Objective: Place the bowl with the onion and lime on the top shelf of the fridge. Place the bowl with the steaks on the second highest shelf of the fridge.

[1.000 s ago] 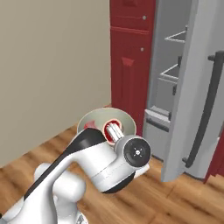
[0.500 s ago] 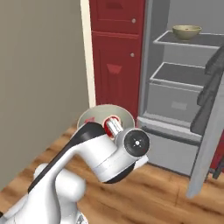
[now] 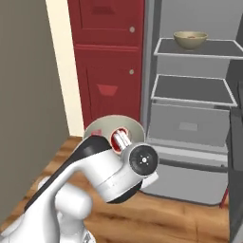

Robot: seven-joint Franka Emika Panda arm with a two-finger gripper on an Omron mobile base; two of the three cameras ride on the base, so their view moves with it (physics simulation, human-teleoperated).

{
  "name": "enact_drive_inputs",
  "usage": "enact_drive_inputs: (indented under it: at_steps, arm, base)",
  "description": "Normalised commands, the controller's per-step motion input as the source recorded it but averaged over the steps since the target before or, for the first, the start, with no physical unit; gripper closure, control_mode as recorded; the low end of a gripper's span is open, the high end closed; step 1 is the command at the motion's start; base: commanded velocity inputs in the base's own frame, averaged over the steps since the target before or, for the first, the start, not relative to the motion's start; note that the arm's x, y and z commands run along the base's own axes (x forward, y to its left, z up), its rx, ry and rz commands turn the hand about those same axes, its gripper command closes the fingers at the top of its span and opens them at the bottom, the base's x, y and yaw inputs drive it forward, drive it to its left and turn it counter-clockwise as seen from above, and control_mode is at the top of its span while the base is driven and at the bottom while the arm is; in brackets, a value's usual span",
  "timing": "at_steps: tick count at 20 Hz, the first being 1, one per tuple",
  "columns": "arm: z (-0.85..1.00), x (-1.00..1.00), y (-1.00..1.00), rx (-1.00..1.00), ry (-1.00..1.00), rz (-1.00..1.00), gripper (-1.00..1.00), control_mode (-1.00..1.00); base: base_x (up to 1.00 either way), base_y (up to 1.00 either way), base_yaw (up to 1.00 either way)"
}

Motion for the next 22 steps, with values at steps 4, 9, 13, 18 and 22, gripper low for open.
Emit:
enact_drive_inputs:
  at_steps: [4, 9, 13, 18, 22]
  arm:
    - [0.0, 0.0, 0.0, 0.0, 0.0, 0.0, 1.0, 1.0]
    - [0.0, 0.0, 0.0, 0.0, 0.0, 0.0, 1.0, 1.0]
    - [0.0, 0.0, 0.0, 0.0, 0.0, 0.0, 1.0, 1.0]
    - [0.0, 0.0, 0.0, 0.0, 0.0, 0.0, 1.0, 1.0]
    - [0.0, 0.0, 0.0, 0.0, 0.0, 0.0, 1.0, 1.0]
  base:
    - [1.0, -0.09, -0.23]
    - [1.0, -0.02, -0.25]
    - [1.0, -0.32, -0.24]
    - [0.96, -0.6, -0.17]
    - [0.28, -0.68, -0.06]
